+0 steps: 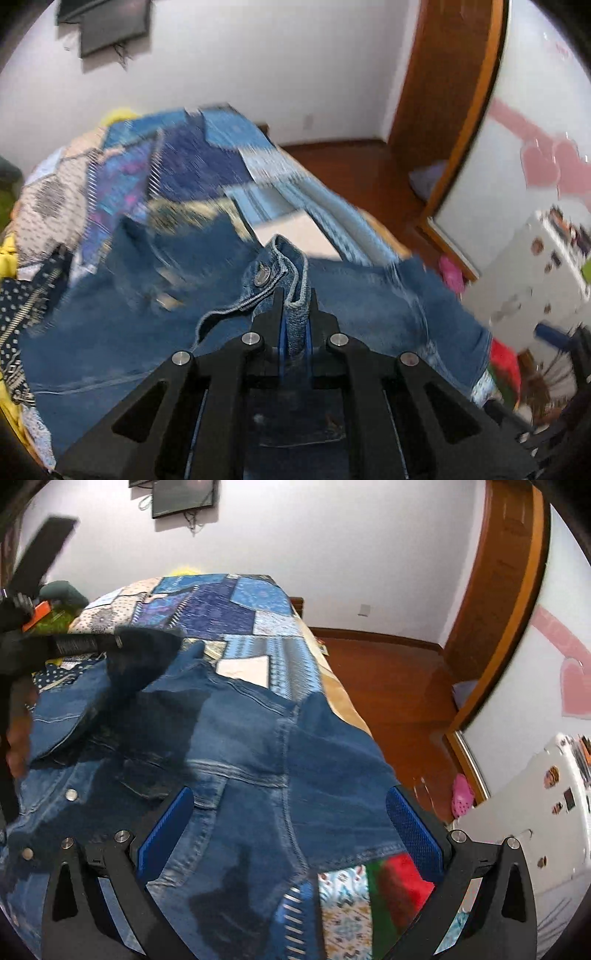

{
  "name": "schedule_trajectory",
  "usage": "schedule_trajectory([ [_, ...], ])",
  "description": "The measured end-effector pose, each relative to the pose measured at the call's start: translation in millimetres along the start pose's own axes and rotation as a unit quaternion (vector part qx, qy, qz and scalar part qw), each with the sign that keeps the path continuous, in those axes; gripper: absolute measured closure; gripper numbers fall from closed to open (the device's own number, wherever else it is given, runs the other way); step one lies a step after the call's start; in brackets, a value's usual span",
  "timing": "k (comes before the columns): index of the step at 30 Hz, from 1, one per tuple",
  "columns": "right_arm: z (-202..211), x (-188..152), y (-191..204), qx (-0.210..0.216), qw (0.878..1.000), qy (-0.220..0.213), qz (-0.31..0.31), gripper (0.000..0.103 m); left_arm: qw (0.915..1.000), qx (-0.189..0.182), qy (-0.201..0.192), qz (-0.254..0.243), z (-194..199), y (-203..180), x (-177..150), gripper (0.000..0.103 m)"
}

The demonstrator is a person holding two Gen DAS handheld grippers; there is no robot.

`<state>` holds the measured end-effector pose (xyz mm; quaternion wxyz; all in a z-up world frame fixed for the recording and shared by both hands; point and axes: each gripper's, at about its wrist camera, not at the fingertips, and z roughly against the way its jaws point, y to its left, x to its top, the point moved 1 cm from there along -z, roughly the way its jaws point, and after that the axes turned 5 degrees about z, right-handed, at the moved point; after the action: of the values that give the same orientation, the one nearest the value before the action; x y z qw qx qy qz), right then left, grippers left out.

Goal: Fold large clothes

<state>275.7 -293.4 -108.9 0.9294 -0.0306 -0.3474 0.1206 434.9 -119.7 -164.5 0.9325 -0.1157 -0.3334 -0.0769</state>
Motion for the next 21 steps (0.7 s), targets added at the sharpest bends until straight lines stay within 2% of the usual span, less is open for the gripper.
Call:
schedule_trajectory([
  [4,-4.4,-10.1,-8.7,-0.007,1.000,0.014,-0.006,0.000,0.9990,-0.014,0.040,-0.014,-25.5,-15.2,-17.4,0.096],
  [9,-10.4,-21.1,-18.6,-0.009,0.999,0.029,-0.023,0.000,0.9957,-0.047,0.078,-0.015,-36.2,-25.5,-32.8,0.096],
  [13,-13.7,-26.5,-28.4,-0.005,0.999,0.041,-0.036,0.000,0.9894,-0.084,0.119,-0.009,-39.6,-31.9,-43.8,0.091],
  [17,-12.3,-24.1,-40.5,0.012,0.998,0.042,-0.052,0.000,0.9821,-0.113,0.142,-0.050,-25.7,-50.9,-51.3,0.091],
  [20,-12.2,-19.8,-50.9,0.016,0.997,0.041,-0.065,0.000,0.9842,-0.091,0.123,-0.088,-2.9,-59.6,-49.8,0.081],
  [21,-11.4,-18.8,-55.6,0.017,0.997,0.040,-0.071,0.000,0.9857,-0.082,0.112,-0.096,5.4,-58.8,-49.9,0.070],
])
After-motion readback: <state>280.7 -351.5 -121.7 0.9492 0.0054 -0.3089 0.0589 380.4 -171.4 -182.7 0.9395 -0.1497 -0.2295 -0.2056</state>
